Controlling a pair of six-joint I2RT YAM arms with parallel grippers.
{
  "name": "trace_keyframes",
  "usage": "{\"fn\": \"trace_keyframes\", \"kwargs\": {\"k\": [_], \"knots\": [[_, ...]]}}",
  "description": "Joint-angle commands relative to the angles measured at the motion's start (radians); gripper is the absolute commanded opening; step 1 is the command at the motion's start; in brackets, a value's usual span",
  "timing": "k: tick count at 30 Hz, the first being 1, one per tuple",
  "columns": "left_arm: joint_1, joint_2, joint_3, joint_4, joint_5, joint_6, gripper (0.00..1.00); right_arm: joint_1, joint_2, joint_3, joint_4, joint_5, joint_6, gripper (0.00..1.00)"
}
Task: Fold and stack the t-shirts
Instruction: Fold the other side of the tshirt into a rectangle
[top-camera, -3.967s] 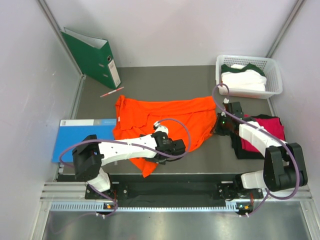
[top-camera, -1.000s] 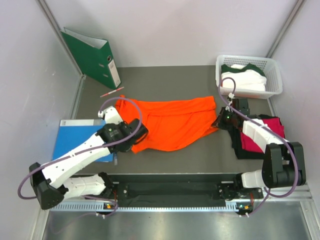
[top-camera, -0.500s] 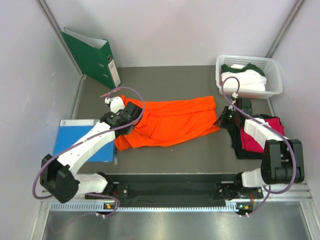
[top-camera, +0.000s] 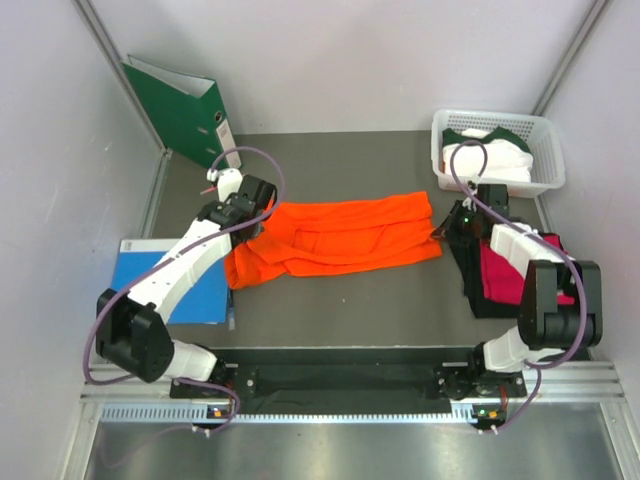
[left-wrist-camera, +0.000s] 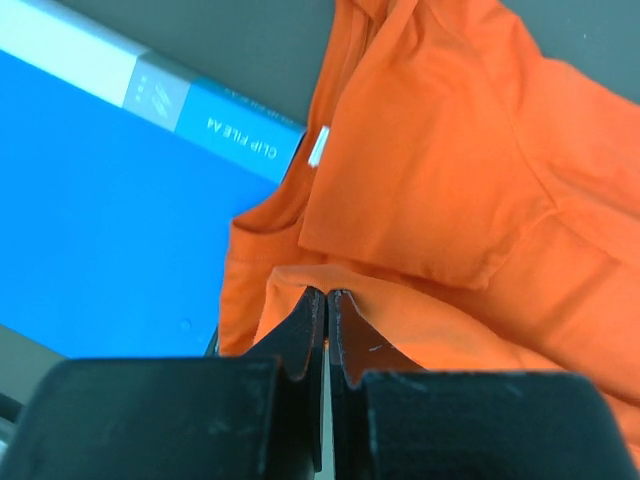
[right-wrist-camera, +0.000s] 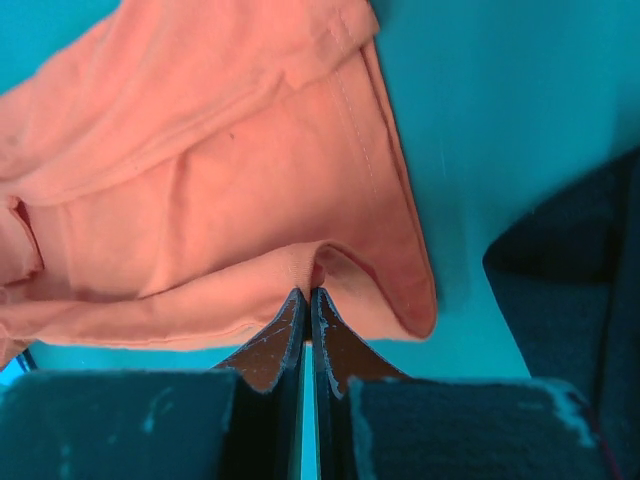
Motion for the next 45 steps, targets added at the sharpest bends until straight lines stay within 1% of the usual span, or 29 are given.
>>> {"fn": "trace_keyframes", "kwargs": {"k": [1, 9, 13, 26, 35, 40, 41, 42, 43, 44, 45], "knots": [[0.027, 0.068, 0.090, 0.068, 0.017, 0.087, 0.00, -0.014, 0.047, 0.073, 0.052, -0.022, 0.012, 0.00], [0.031, 0.185, 0.178, 0.075, 0.022, 0.123, 0.00, -0.014, 0.127, 0.130, 0.057, -0.022, 0.009, 0.00], [0.046, 0.208, 0.198, 0.087, 0.026, 0.127, 0.00, -0.014, 0.177, 0.176, 0.046, -0.025, 0.009, 0.00], [0.105, 0.286, 0.250, 0.124, 0.034, 0.172, 0.00, -0.014, 0.317, 0.247, 0.069, -0.003, 0.042, 0.00], [0.125, 0.418, 0.374, 0.118, 0.045, 0.204, 0.00, -0.014, 0.357, 0.290, 0.074, 0.052, 0.049, 0.02], [0.135, 0.469, 0.411, 0.116, 0.051, 0.206, 0.00, -0.015, 0.335, 0.273, 0.107, 0.075, 0.062, 0.03], [0.139, 0.481, 0.414, 0.114, 0.053, 0.206, 0.00, -0.015, 0.335, 0.273, 0.115, 0.073, 0.065, 0.08], [0.142, 0.492, 0.426, 0.114, 0.057, 0.207, 0.00, -0.014, 0.341, 0.291, 0.107, 0.075, 0.067, 0.16], [0.148, 0.501, 0.437, 0.114, 0.065, 0.212, 0.02, -0.014, 0.350, 0.300, 0.095, 0.072, 0.064, 0.27], [0.151, 0.521, 0.448, 0.110, 0.077, 0.221, 0.05, -0.014, 0.367, 0.306, 0.081, 0.072, 0.059, 0.45], [0.152, 0.535, 0.474, 0.108, 0.083, 0.229, 0.13, -0.014, 0.372, 0.310, 0.080, 0.072, 0.058, 0.53]]}}
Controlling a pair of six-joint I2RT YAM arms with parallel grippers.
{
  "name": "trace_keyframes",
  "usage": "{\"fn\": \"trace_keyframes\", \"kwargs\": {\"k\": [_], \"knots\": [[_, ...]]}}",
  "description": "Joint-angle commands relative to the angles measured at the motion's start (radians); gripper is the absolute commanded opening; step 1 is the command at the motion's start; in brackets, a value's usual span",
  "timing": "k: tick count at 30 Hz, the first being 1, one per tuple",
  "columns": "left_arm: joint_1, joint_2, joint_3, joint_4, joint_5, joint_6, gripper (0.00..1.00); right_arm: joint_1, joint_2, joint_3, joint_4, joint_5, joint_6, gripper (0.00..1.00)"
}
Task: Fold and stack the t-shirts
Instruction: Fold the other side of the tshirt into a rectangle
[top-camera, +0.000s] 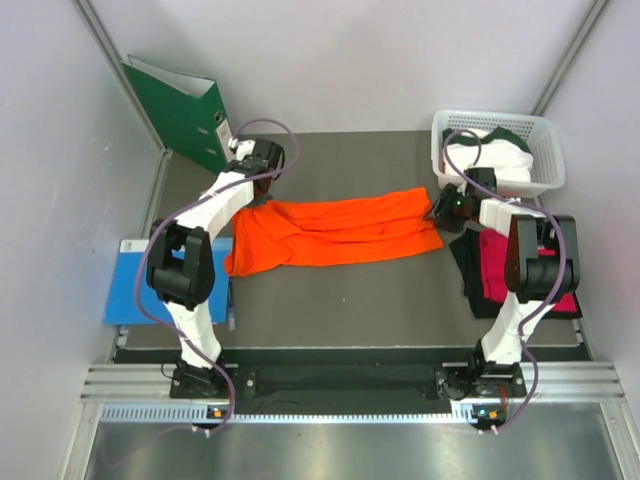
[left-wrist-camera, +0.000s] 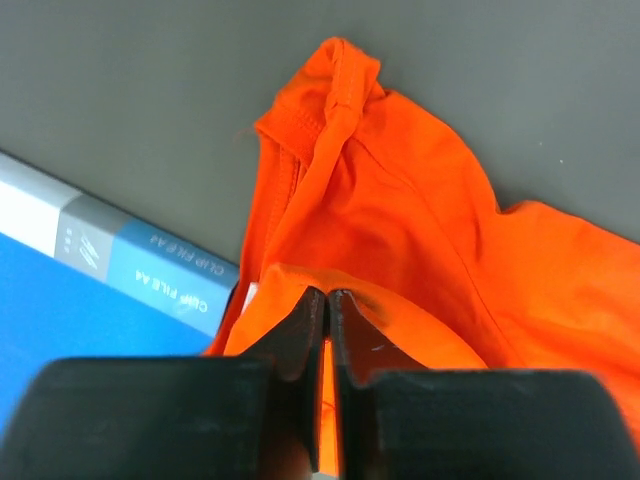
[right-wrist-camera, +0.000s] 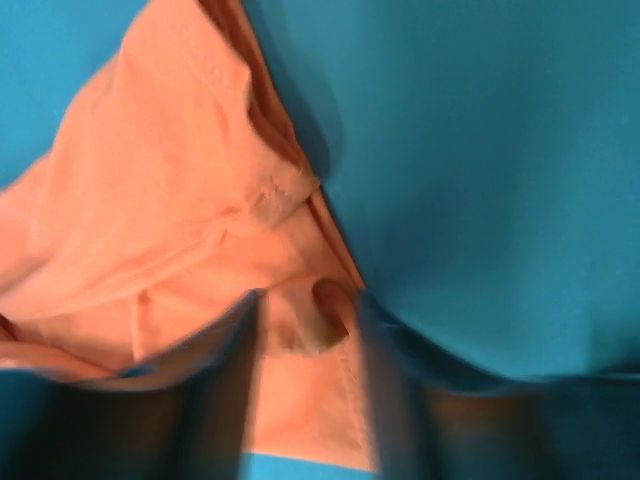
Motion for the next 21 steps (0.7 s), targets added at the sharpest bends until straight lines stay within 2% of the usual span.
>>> {"fn": "trace_keyframes", "kwargs": {"k": [1, 2, 3, 5, 8, 9, 10, 12, 14, 18, 21], "knots": [[0.022, 0.049, 0.104, 0.011, 0.019, 0.032, 0.14, -0.011, 0.017, 0.053, 0.023, 0.031, -0.005, 0.62], [0.022, 0.067, 0.121, 0.006, 0.008, 0.034, 0.14, -0.011, 0.005, 0.047, 0.026, 0.038, -0.004, 0.74], [0.022, 0.076, 0.147, 0.009, 0.004, 0.038, 0.07, -0.011, -0.004, 0.036, 0.042, 0.041, -0.001, 0.79], [0.030, 0.110, 0.179, 0.006, 0.004, 0.040, 0.00, -0.013, -0.041, 0.006, 0.056, 0.051, 0.003, 0.89], [0.045, 0.183, 0.265, -0.007, 0.016, 0.047, 0.01, -0.011, -0.073, -0.005, 0.051, 0.064, -0.007, 0.97], [0.049, 0.211, 0.330, -0.021, 0.027, 0.049, 0.10, -0.011, -0.079, -0.008, 0.046, 0.068, -0.010, 0.98], [0.056, 0.240, 0.370, -0.083, 0.021, 0.046, 0.61, -0.011, -0.093, -0.011, 0.045, 0.071, -0.013, 0.98], [0.056, 0.290, 0.438, -0.131, -0.017, 0.025, 0.97, -0.011, -0.108, -0.025, 0.045, 0.076, -0.022, 1.00], [0.054, 0.256, 0.414, -0.126, -0.018, 0.015, 0.98, -0.011, -0.130, -0.036, 0.046, 0.081, -0.028, 1.00], [0.056, 0.109, 0.181, -0.021, 0.017, 0.003, 0.98, -0.010, -0.165, -0.076, 0.060, 0.082, -0.033, 0.99], [0.053, -0.006, 0.037, 0.047, 0.099, -0.006, 0.97, -0.010, -0.188, -0.086, 0.060, 0.082, -0.034, 1.00]]}}
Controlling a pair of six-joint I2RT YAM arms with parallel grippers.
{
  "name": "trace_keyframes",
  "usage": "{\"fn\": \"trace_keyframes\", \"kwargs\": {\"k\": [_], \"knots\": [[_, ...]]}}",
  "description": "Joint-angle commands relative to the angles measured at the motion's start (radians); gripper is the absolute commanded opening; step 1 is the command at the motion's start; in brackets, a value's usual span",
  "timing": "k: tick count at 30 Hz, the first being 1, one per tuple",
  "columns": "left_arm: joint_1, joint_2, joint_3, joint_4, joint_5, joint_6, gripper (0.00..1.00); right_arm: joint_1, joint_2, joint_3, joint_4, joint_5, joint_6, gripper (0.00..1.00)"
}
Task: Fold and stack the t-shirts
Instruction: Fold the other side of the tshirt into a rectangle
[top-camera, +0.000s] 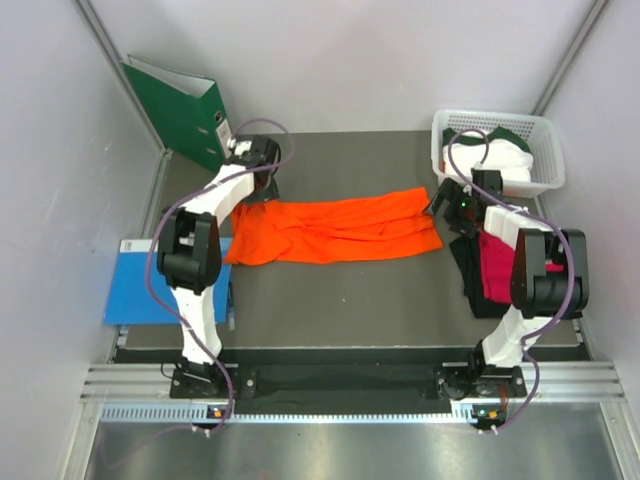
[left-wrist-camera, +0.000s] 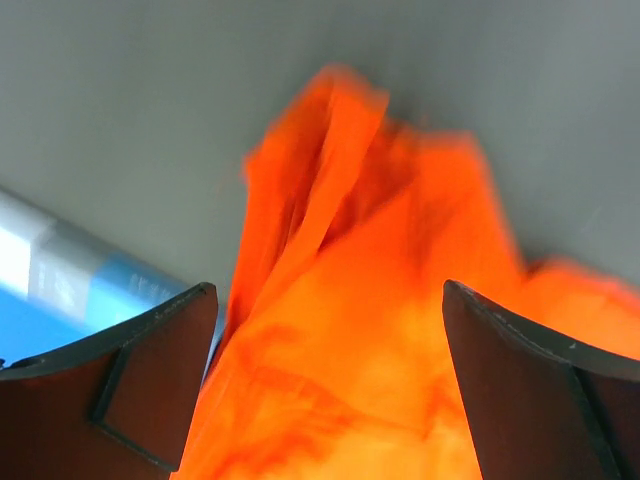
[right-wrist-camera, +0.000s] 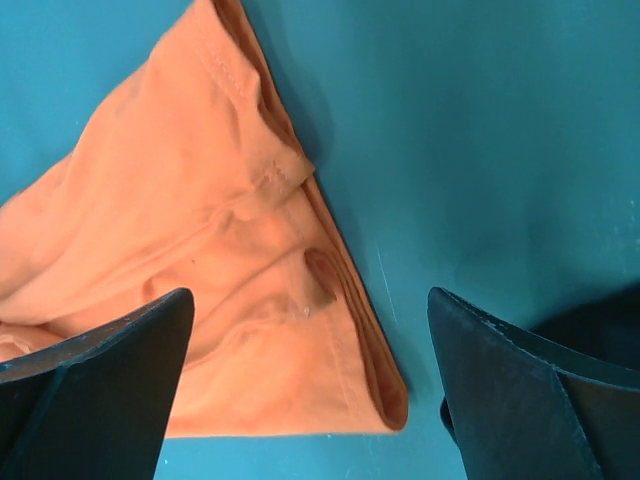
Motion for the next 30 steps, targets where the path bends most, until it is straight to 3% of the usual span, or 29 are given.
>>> {"fn": "trace_keyframes", "kwargs": {"k": [1, 5, 6, 8, 9, 16, 30], "knots": [[-0.005, -0.209, -0.163, 0.101, 0.098, -0.023, 0.96, -0.008, -0.083, -0.016, 0.029, 0.014, -0.021, 1.00], [-0.034, -0.304, -0.299, 0.166, 0.182, -0.033, 0.85, -0.008, -0.093, -0.019, 0.024, 0.012, -0.024, 1.00], [-0.047, -0.315, -0.319, 0.197, 0.192, -0.041, 0.66, -0.008, -0.096, -0.021, 0.024, 0.011, -0.024, 1.00], [-0.061, -0.338, -0.370, 0.226, 0.204, -0.047, 0.16, -0.008, -0.094, -0.024, 0.027, 0.005, -0.024, 1.00], [-0.073, -0.338, -0.381, 0.238, 0.204, -0.050, 0.00, -0.008, -0.093, -0.027, 0.026, 0.003, -0.026, 1.00], [-0.085, -0.210, -0.349, 0.177, 0.137, -0.070, 0.00, -0.008, -0.079, -0.036, 0.034, -0.008, -0.024, 1.00], [-0.087, -0.076, -0.276, 0.256, 0.161, -0.069, 0.00, -0.008, -0.067, -0.035, 0.032, -0.015, -0.026, 1.00]]}}
